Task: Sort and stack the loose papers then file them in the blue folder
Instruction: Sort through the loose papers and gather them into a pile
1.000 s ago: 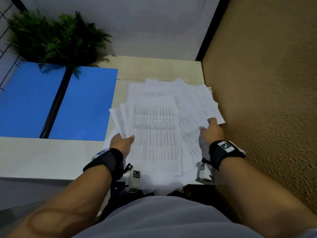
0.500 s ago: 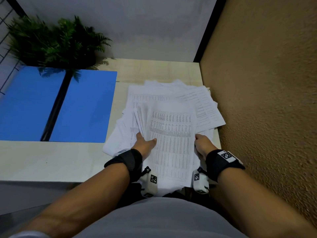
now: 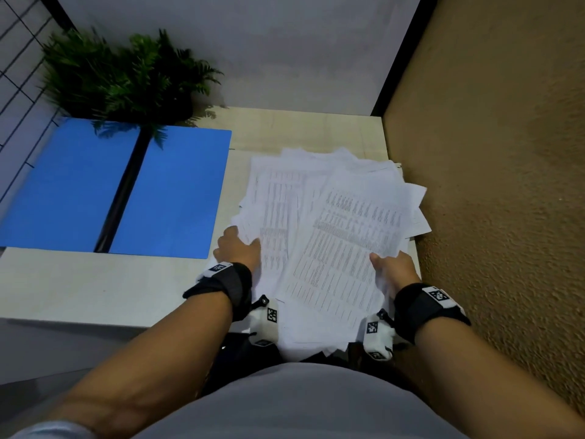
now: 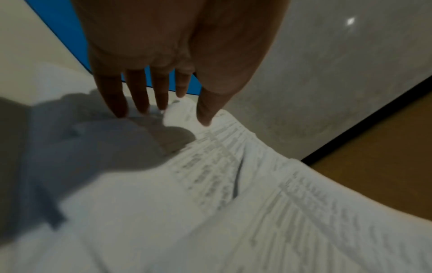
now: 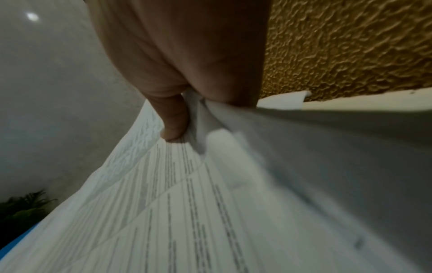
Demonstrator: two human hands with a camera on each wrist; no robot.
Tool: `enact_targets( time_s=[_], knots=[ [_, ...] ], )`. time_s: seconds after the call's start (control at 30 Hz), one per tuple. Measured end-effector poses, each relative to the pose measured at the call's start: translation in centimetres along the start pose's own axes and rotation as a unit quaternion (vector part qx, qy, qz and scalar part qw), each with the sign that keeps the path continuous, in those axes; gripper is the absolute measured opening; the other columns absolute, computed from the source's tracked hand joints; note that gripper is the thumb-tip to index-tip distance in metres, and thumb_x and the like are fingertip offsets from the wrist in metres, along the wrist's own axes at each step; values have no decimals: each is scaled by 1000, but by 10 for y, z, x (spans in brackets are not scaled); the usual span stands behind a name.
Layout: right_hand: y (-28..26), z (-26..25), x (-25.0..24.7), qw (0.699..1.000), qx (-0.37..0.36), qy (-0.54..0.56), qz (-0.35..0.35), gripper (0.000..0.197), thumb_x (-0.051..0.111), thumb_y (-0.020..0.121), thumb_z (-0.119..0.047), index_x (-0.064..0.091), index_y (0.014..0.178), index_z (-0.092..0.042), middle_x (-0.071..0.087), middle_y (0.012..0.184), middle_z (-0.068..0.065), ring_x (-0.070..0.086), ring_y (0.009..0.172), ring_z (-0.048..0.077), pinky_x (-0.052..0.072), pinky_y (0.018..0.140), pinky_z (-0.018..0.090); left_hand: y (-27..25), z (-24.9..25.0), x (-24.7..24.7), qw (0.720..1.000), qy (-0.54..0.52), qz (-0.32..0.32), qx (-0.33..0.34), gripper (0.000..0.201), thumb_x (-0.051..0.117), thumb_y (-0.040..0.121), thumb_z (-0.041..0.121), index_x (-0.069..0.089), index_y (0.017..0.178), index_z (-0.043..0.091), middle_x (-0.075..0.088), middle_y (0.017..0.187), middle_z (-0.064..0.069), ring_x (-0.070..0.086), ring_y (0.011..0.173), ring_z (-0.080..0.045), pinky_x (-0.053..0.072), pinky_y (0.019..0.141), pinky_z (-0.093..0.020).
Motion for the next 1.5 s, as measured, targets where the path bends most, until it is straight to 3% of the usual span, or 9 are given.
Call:
enact_targets(
  time_s=[0.33, 0.47, 0.53, 0.8, 0.9, 1.0, 1.1, 1.27, 1.5],
  knots=[
    [2, -7, 37, 994, 40, 19, -97, 49, 69, 90, -21, 55, 135, -6, 68, 122, 11, 66, 105, 31, 51, 97, 49, -7, -10, 11, 995, -83, -51, 21, 56, 34, 102, -4, 36, 152, 23, 45, 151, -7, 47, 136, -25, 33, 97, -19],
    [-14, -7, 57, 982, 51, 0, -184, 42, 72, 89, -26, 58, 128, -22, 67, 118, -1, 64, 95, 12, 53, 71, 25, -6, -16, 28, 992, -33, -122, 13, 37, 40, 103, 3, 56, 136, 7, 55, 143, -12, 51, 131, -31, 37, 102, -26],
    [-22, -7, 66, 974, 48, -19, -221, 48, 71, 90, -25, 55, 135, -20, 64, 124, -2, 60, 99, 7, 46, 81, 18, -7, -19, 32, 991, -10, -136, 10, 33, 43, 103, 6, 60, 131, 2, 58, 138, -14, 52, 129, -31, 33, 94, -20],
    [-3, 8, 55, 984, 49, -35, -169, 53, 68, 89, -8, 52, 139, -11, 60, 135, 2, 50, 129, 24, 33, 114, 44, -4, -12, 14, 994, -71, -70, 44, 40, 40, 100, -3, 54, 134, 15, 50, 140, -6, 49, 120, -15, 36, 89, -15],
    [2, 8, 47, 987, 21, -18, -161, 53, 62, 89, 3, 51, 140, -10, 59, 137, 4, 52, 128, 23, 33, 115, 45, -6, -15, 4, 990, -131, -24, 35, 57, 46, 95, -12, 43, 142, 19, 54, 121, 1, 53, 106, -12, 37, 64, 3],
    [7, 8, 42, 989, -6, -32, -147, 54, 59, 90, 8, 50, 140, -11, 60, 134, 7, 54, 128, 28, 35, 115, 49, -4, -18, -4, 986, -164, 18, 0, 56, 57, 94, -4, 42, 144, 17, 52, 109, -8, 52, 96, -18, 40, 64, -10],
    [6, 8, 39, 989, 5, -15, -146, 45, 57, 95, -5, 51, 140, -11, 63, 125, 1, 55, 122, 25, 34, 114, 44, 1, -16, -4, 990, -139, 17, -2, 38, 59, 96, 2, 55, 133, 3, 51, 110, -6, 52, 90, -18, 45, 80, -15],
    [9, 2, 35, 991, 17, -42, -128, 43, 59, 96, -6, 50, 137, 0, 61, 130, 11, 54, 124, 29, 34, 114, 43, 8, -20, -1, 991, -130, 16, -24, 9, 62, 96, 11, 60, 103, 6, 55, 88, -4, 50, 80, -22, 39, 55, -17],
    [-7, -17, 66, 978, -48, -113, -168, 47, 62, 86, 10, 58, 125, -16, 64, 122, 3, 59, 115, 24, 43, 105, 37, 15, -27, 4, 996, -89, 6, -18, 38, 63, 95, 26, 40, 67, 12, 46, 65, -3, 45, 72, -25, 34, 57, -29]
  ],
)
Point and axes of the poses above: each hand's wrist, its own y-axis towards the middle knuckle, its own x-axis out of the palm, z = x × y, the point moved 8 cm from there along y, towards the middle knuckle
